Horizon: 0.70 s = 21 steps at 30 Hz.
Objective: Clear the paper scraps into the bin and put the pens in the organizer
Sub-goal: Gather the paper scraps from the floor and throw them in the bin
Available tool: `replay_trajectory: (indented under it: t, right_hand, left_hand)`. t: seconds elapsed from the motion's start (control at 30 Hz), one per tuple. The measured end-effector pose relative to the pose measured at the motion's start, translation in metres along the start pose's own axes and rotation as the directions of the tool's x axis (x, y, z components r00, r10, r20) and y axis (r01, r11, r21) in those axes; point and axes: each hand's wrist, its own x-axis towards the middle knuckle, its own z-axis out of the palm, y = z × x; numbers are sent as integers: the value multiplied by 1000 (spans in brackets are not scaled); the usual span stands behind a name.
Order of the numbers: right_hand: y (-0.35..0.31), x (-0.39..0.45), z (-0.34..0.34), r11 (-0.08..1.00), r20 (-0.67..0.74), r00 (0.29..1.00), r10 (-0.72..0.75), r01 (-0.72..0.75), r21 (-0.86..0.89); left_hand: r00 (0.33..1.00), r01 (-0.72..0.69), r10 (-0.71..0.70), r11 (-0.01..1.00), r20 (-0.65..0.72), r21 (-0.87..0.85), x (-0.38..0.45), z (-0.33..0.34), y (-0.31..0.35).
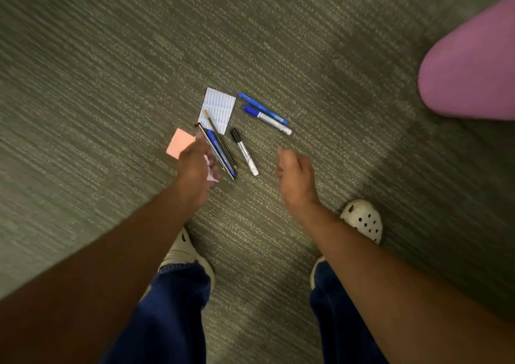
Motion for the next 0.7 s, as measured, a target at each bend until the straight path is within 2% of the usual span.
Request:
replay_trajectory:
  t: [0.07,0.17,0.23,0.33,0.47,0.57,0.7]
  right_hand:
    - [-25,-17,-11,997,20,997,-72,73,-33]
    - [-57,-46,-37,961,120,972,-201,219,-169]
    - [-73,-64,-63,891,171,941,-293,333,-308]
    - [-98,-80,-117,782,154,897,-415,438,-443]
    - [-130,-86,-201,739,30,886,-463,404,-539]
    - [-157,-81,-264,767,-131,860,-494,359,-532]
    - [-182,-64,-338,834,-370,779,-506,333,-440]
  left_hand:
    - [992,108,-99,984,72,-143,-42,24,-4]
    - [967,178,-123,952,221,-249,-106,73,1]
    - [933,213,-119,944,339,-254,-146,109,11]
    - [857,241,-117,952,502,-190,-199,160,27]
    - [771,202,-103,975,629,-88,-263,230,41]
    - [736,156,-131,988,664,21,-300,293,46]
    - [707,-13,-110,986,699,168,-337,381,50]
